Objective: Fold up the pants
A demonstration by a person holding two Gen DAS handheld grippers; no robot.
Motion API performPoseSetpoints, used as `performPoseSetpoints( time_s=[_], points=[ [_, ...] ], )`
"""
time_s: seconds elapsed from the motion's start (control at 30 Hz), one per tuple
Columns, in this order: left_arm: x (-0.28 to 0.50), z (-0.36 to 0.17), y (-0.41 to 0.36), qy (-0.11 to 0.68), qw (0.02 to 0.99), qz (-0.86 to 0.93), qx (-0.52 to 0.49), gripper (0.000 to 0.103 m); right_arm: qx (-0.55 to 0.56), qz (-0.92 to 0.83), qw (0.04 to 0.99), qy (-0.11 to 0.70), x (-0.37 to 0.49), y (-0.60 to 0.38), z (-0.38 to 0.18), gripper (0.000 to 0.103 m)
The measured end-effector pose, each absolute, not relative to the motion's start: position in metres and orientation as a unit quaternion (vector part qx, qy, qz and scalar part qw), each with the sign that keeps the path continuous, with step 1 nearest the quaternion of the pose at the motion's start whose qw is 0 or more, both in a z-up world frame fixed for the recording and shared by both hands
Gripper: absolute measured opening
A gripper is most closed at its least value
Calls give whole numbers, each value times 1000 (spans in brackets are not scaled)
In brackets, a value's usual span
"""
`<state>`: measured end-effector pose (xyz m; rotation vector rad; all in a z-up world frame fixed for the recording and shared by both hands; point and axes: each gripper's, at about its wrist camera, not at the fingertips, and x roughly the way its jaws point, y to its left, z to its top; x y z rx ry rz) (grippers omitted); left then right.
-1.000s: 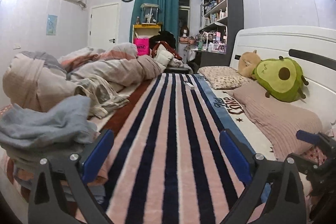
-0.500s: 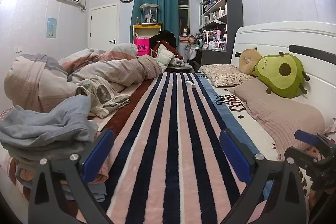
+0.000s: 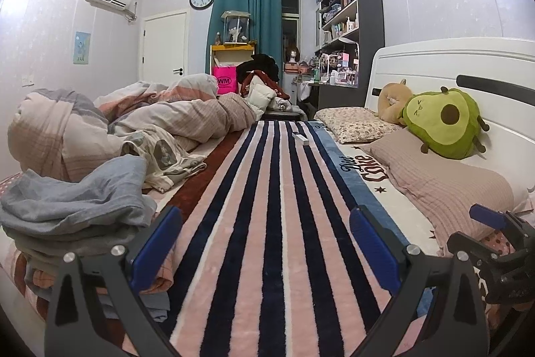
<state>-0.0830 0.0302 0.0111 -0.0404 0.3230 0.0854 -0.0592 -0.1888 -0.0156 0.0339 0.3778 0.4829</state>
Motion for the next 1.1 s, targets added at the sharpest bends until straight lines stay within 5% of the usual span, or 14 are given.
performPoseSetpoints(
  time_s=[1.1],
  points=[
    [-82, 5, 28, 163, 985, 53, -24, 99, 17, 236, 954, 183, -63, -191, -15, 102]
  ],
)
